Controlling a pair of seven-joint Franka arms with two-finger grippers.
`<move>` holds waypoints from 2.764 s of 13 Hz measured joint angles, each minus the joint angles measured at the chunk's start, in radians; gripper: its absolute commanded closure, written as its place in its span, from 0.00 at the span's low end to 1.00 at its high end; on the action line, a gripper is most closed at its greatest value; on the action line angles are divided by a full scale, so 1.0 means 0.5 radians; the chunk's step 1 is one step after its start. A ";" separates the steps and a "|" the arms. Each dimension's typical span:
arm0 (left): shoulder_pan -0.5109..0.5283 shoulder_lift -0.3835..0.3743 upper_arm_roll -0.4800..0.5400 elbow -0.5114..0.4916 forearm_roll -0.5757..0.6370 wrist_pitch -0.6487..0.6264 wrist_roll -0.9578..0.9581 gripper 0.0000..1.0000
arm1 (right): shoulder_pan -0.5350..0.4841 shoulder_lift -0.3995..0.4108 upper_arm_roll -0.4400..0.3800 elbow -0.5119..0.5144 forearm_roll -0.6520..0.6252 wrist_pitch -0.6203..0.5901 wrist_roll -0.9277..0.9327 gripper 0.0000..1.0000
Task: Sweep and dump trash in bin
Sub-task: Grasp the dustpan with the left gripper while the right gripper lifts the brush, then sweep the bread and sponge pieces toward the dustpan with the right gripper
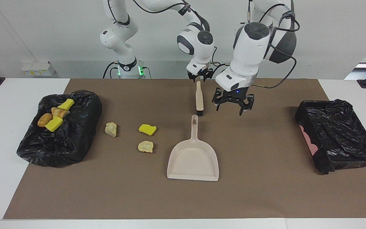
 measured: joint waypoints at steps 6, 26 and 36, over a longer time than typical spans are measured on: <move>-0.238 0.299 0.005 -0.081 0.001 0.430 -0.368 0.00 | -0.057 0.005 -0.001 -0.041 0.000 0.050 0.020 1.00; -0.237 0.389 0.019 -0.338 0.001 0.903 -0.427 1.00 | -1.410 -0.271 -0.026 0.074 -0.739 -0.811 -0.693 1.00; -0.062 0.132 0.080 -0.340 0.032 0.384 0.523 1.00 | -1.617 -0.281 -0.017 -0.271 -1.050 -0.528 -0.793 1.00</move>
